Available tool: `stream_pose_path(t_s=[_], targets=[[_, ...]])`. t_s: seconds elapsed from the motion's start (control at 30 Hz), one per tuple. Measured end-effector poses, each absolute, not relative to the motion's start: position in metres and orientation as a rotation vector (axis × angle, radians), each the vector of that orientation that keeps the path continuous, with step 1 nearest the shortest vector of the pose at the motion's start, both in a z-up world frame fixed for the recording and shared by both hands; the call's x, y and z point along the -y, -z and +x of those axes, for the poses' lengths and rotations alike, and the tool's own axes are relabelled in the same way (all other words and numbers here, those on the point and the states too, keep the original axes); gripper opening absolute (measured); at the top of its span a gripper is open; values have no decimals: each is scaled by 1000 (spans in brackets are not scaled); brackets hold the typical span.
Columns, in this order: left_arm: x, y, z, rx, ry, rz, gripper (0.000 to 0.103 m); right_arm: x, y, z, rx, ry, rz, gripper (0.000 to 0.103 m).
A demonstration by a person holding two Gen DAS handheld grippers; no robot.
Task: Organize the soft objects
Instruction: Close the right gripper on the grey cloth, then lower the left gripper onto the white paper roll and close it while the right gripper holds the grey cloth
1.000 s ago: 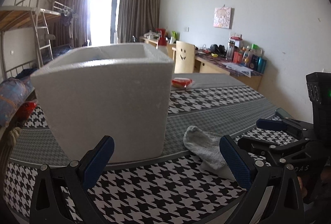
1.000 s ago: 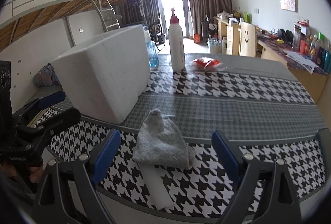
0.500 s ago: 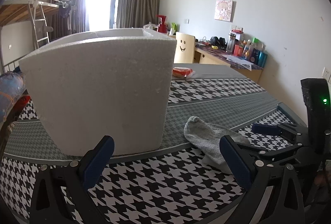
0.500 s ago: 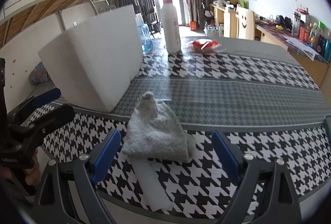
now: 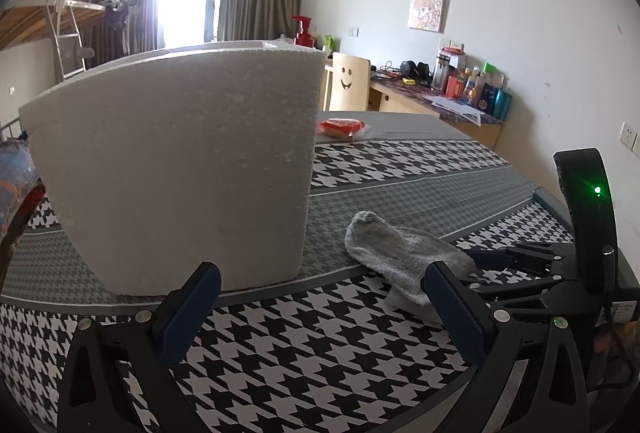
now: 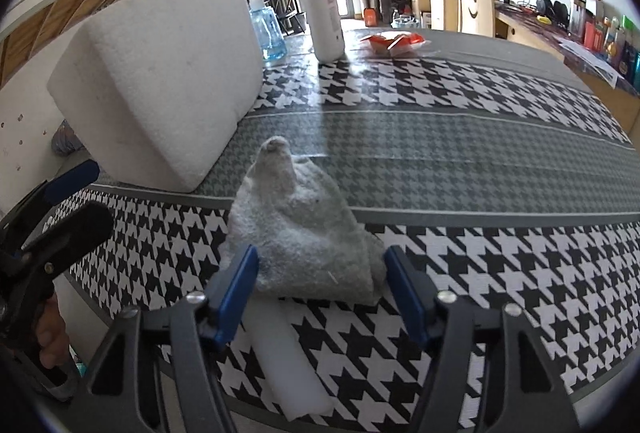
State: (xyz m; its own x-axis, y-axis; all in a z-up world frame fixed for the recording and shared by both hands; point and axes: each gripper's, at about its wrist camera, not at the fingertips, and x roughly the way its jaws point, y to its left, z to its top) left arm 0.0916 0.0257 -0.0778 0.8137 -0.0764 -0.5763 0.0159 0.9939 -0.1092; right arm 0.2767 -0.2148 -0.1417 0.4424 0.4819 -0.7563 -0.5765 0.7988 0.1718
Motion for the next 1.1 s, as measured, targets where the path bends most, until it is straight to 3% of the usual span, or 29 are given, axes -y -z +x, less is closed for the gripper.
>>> stream_pose_path(t_s=[0.17,0.3,0.37,1.1], targets=[[-18,79,95,-626,55,-93,102,214,141,270,-899,-660,-131,50],[-12,79,97,-630,63,-88,102,215,141,270,-902,-658,-129,24],[-8,79,98,-634,70,-88,102,217,141,272,-904,-662,-117,21],[30,90,108,-706,127,-82,102,258,120,269,-838,-576,-50,19]])
